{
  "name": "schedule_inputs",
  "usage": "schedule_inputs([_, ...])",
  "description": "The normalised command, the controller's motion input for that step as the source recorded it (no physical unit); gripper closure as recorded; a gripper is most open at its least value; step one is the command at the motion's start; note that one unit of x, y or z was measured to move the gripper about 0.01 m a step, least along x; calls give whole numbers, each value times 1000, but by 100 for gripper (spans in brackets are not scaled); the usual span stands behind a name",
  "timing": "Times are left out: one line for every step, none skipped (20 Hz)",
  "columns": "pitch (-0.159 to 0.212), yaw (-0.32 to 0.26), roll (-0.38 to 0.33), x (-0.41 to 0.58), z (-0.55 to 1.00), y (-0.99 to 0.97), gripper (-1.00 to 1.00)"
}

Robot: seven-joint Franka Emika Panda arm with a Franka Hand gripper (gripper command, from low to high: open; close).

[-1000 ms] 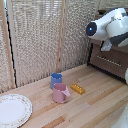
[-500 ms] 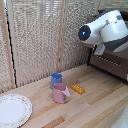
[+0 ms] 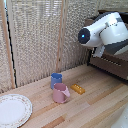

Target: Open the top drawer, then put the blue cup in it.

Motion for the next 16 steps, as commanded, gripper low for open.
schedule_inputs([-79, -56, 320, 0, 140, 220, -100])
schedule_inputs([-65, -55, 332, -6, 114, 246, -100])
schedule_inputs([-46, -49, 342, 0, 97, 291, -100])
schedule_inputs([-6, -56, 350, 0, 83, 400, -100])
schedule_inputs([-10, -60, 363, 0, 40, 437, -100])
schedule_inputs([-1, -63, 364, 0, 31, 463, -100])
schedule_inputs([0, -71, 363, 9, 34, 477, -100])
schedule_inputs([0, -88, 359, 77, 31, 491, -100])
schedule_inputs([0, -96, 358, 117, 29, 486, -100])
schedule_inputs([0, -99, 357, 117, 29, 486, -100])
schedule_inputs([0, -101, 356, 117, 29, 486, -100])
schedule_inputs([0, -102, 355, 117, 31, 483, -100])
schedule_inputs([0, -104, 355, 120, 31, 477, -100])
schedule_inputs([0, -110, 351, 131, 37, 466, -100])
schedule_inputs([0, -135, 339, 174, 69, 403, -100])
schedule_inputs([0, -161, 318, 169, 103, 354, -100])
